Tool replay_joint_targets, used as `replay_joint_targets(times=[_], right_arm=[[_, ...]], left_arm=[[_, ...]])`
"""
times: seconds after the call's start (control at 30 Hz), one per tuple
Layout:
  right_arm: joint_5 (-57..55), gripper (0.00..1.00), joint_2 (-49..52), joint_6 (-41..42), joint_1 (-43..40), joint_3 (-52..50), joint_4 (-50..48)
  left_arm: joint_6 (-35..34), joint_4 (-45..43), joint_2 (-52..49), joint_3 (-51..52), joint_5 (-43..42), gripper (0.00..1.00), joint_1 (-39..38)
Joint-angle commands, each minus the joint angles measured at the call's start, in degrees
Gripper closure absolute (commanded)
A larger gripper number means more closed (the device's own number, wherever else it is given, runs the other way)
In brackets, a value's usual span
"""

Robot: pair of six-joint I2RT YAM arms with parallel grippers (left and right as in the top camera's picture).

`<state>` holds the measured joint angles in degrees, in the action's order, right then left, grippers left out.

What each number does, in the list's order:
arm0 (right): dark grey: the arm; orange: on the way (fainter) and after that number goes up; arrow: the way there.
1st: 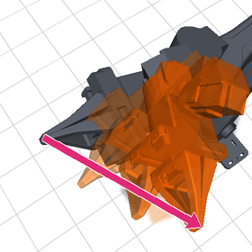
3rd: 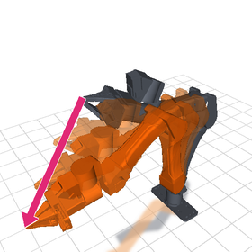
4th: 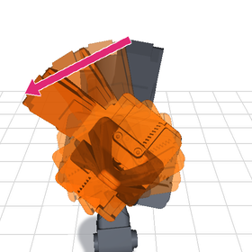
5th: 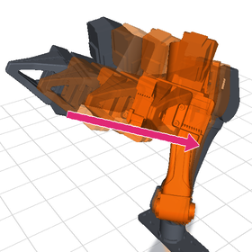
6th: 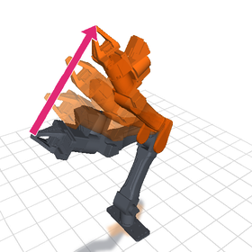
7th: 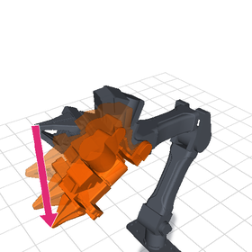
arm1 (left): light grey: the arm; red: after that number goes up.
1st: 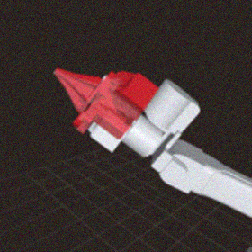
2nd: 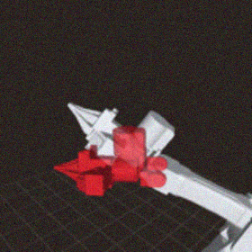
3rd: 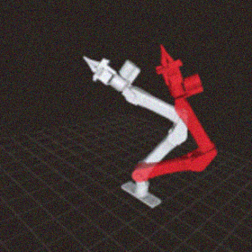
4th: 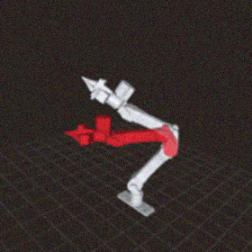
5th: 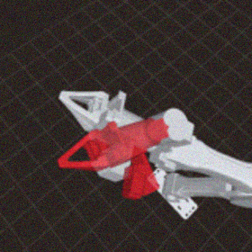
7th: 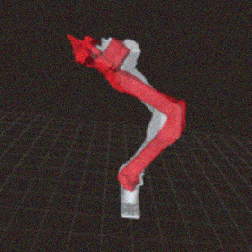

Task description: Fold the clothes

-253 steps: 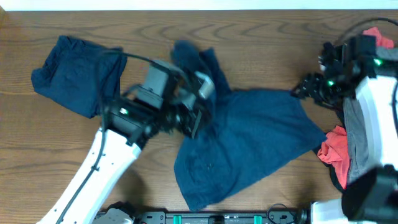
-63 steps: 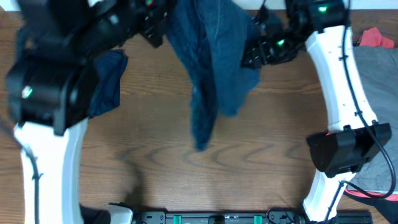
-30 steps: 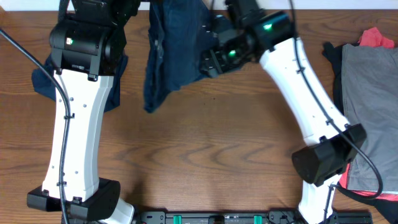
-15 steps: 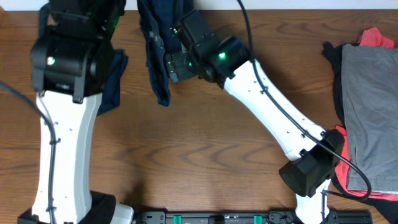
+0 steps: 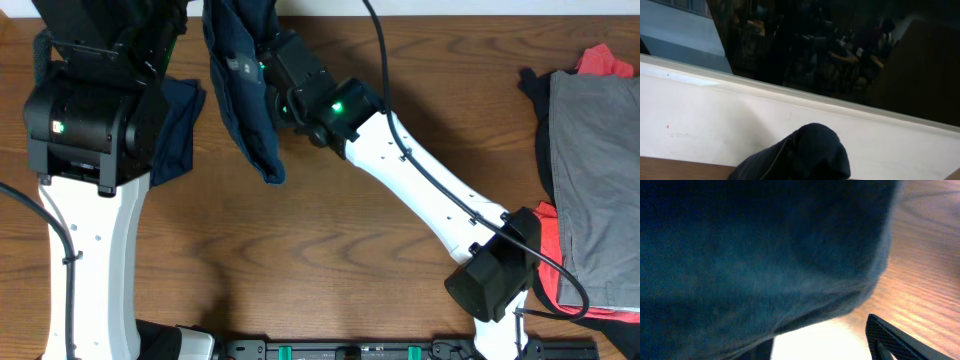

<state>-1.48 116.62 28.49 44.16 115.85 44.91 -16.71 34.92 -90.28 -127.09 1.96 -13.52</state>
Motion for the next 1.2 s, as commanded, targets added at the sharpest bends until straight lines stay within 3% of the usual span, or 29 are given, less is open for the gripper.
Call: replay_joint_targets(times=[0.0,0.4,0.53,0.6,0.67,1.0,1.17], right_arm=[[3.5,0.18,-2.1,-1.2,0.9,-0.1,-0.2],[-0.8,0.17,-3.9,-2.8,2.6,-0.3,-2.4],[-4.0,0.24,-3.0,-2.4,3.0,-0.5,-5.6],[-4.6,0.5,-2.4,-2.4,3.0,-0.5,-6.8],[-4.9,0.99,-2.1,-2.3,2.9,-0.5,-7.5],[-7.8,0.99,-3.9,-0.9,-0.7,-0.5,-3.2],[-9.0,0.99,-6.0,-5.3,-1.8,-0.5,0.5]], left_arm=[[-0.5,-0.9,0.8,-0.7,0.7,0.94,0.4],[-0.5,0.2,0.8,-0.7,0.7,0.94,0.4],[-0.5,1.0,0.8,-0.7,0.7,0.94,0.3],[-0.5,1.2,0.8,-0.7,0.7,0.94,0.4],[-0.5,1.3,0.9,-0.7,0.7,0.94,0.4],[1.9,2.6,1.6,-0.7,0.7,0.94,0.4],[1.9,3.0,1.6,-0.7,0.7,0.94,0.4]])
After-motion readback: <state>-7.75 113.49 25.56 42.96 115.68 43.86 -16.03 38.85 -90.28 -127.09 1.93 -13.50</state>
